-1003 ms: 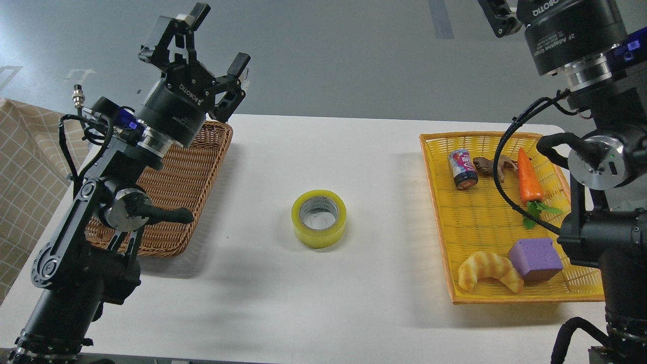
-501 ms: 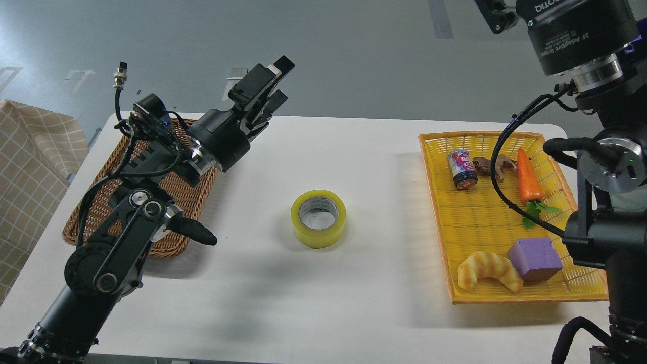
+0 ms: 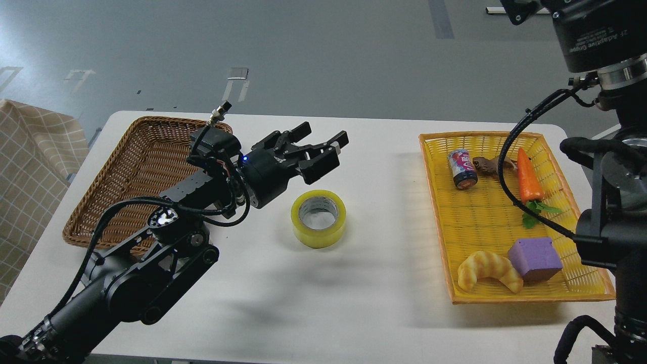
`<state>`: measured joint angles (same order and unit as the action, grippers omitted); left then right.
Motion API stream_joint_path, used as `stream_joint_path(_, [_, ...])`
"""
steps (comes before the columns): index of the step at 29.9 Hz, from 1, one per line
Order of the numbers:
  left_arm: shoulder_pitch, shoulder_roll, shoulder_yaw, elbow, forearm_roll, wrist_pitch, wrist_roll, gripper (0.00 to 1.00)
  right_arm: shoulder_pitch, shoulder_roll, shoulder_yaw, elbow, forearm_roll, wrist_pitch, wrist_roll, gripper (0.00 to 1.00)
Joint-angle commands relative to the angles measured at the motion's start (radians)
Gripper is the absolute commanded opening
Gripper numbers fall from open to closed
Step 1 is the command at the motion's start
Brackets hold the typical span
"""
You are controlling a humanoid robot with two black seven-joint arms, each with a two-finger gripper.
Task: Place and transfer tape with both arms
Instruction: 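Reach the left gripper toward the tape roll on the table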
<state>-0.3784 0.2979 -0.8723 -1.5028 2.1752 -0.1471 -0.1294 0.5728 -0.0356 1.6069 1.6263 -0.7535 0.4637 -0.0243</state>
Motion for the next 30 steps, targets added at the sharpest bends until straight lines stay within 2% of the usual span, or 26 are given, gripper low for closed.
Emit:
stream_joint_path(1, [-0.002, 0.033, 0.041, 0.01, 0.006, 0.0, 0.001, 0.98, -0.008, 0.0, 0.005, 0.0, 0.0, 0.001, 0.0, 1.0])
stream_joint_path(8, [-0.002, 0.078, 0.049, 0.053, 0.006, 0.0, 0.01, 0.98, -0.007, 0.0, 0.008, 0.009, 0.0, 0.004, 0.0, 1.0])
stream_joint_path(12, [-0.075, 0.073, 0.048, 0.128, 0.006, 0.0, 0.019, 0.98, -0.007, -0.001, 0.018, 0.015, 0.0, 0.004, 0.0, 1.0])
stream_joint_path(15, [-0.083, 0.075, 0.05, 0.131, 0.006, -0.002, 0.02, 0.98, -0.008, -0.004, 0.028, 0.014, 0.0, 0.004, 0.0, 1.0])
stream_joint_path(25, [-0.086, -0.014, 0.134, 0.193, 0.006, -0.002, 0.045, 0.98, -0.008, -0.009, 0.036, 0.012, 0.0, -0.004, 0.0, 1.0])
stream_joint_path(30, [-0.158, -0.037, 0.183, 0.317, 0.006, -0.002, 0.042, 0.98, -0.008, -0.01, 0.038, 0.001, -0.001, -0.013, -0.002, 1.0])
